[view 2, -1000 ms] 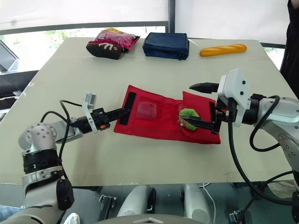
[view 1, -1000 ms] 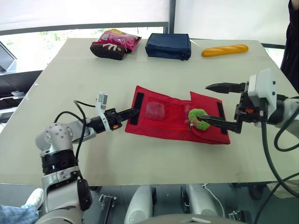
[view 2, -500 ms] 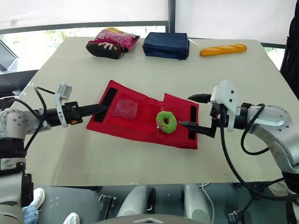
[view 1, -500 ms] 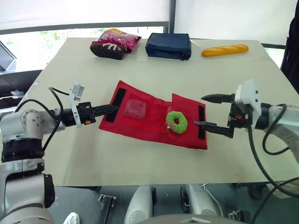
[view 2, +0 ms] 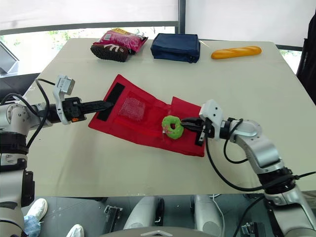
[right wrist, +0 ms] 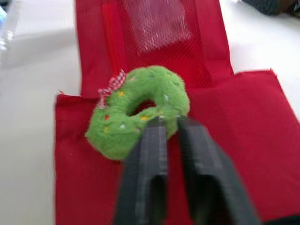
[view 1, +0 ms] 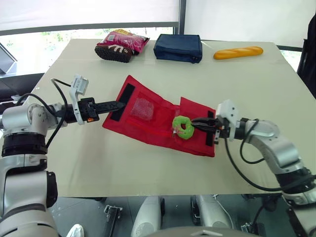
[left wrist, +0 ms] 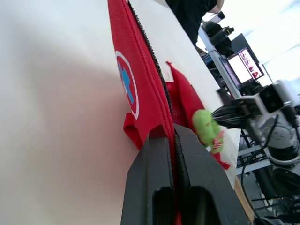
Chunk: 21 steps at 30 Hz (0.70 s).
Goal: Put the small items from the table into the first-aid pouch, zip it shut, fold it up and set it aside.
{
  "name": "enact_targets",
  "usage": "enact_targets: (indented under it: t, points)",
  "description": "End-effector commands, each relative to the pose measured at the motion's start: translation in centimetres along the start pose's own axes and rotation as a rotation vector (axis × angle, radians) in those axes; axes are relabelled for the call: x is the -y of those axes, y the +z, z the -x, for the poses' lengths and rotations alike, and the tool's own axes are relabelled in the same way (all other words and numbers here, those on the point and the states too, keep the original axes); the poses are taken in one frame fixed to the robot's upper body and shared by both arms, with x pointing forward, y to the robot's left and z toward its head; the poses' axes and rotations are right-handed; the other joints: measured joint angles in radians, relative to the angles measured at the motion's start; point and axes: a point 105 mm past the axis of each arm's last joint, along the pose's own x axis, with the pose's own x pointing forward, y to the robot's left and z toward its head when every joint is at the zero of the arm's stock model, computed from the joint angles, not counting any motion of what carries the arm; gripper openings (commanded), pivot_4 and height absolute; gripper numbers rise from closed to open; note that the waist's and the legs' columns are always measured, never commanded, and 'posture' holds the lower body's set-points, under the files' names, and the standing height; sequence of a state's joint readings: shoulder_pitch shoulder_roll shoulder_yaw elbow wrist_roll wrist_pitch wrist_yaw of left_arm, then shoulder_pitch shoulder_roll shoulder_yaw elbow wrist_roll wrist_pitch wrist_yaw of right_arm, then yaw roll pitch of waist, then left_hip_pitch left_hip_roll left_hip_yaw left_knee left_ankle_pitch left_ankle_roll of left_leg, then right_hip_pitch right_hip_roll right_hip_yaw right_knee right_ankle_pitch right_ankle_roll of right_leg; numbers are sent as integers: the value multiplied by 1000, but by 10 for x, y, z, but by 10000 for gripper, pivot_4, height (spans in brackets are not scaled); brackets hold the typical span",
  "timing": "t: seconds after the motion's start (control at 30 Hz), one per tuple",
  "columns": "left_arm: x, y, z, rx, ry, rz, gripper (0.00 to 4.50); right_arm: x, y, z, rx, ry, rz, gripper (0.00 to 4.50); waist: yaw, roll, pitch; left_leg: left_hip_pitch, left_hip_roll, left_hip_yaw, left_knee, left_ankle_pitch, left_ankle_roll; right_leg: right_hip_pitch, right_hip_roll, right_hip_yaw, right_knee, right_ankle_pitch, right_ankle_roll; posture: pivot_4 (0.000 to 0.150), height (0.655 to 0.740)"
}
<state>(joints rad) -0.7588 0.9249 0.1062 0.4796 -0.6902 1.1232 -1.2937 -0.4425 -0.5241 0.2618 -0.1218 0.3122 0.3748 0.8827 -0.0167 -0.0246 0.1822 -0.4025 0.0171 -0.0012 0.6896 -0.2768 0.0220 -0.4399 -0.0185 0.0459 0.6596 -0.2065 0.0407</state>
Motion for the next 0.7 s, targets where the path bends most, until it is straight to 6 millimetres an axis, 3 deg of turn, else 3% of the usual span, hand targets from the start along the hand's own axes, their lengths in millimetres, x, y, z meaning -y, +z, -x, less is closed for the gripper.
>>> enact_targets:
  t: [0.03,0.2,0.4,0.5,0.7]
  points:
    - [35,26,-7,42,-131,-102,0,1,-9,-7,-89,-7,44,784,0,0,0,0,0,0,0,0,0,0,0,0,0,0,0,1500,7134]
    - [74,32,-27,14,-289,-157,0,-5,-24,-18,-199,-1,45,784,-1,0,0,0,0,-1,1,0,0,0,0,0,1,0,0,1500,7134]
    - [115,26,-73,-38,-496,-191,0,-10,-33,-37,-273,-6,64,784,-11,-1,-1,2,0,-3,1,1,-2,1,1,1,3,0,0,1500,7134]
    - [121,23,-87,-43,-528,-183,0,-7,-32,-41,-277,-22,67,784,-29,-2,-1,4,0,-3,1,3,-4,1,2,1,4,1,0,1500,7134]
    - [121,-5,-123,-118,-596,-116,0,3,-23,-34,-231,-84,59,784,-24,-2,-1,4,1,-3,1,4,-7,2,3,0,4,1,-1,1500,7134]
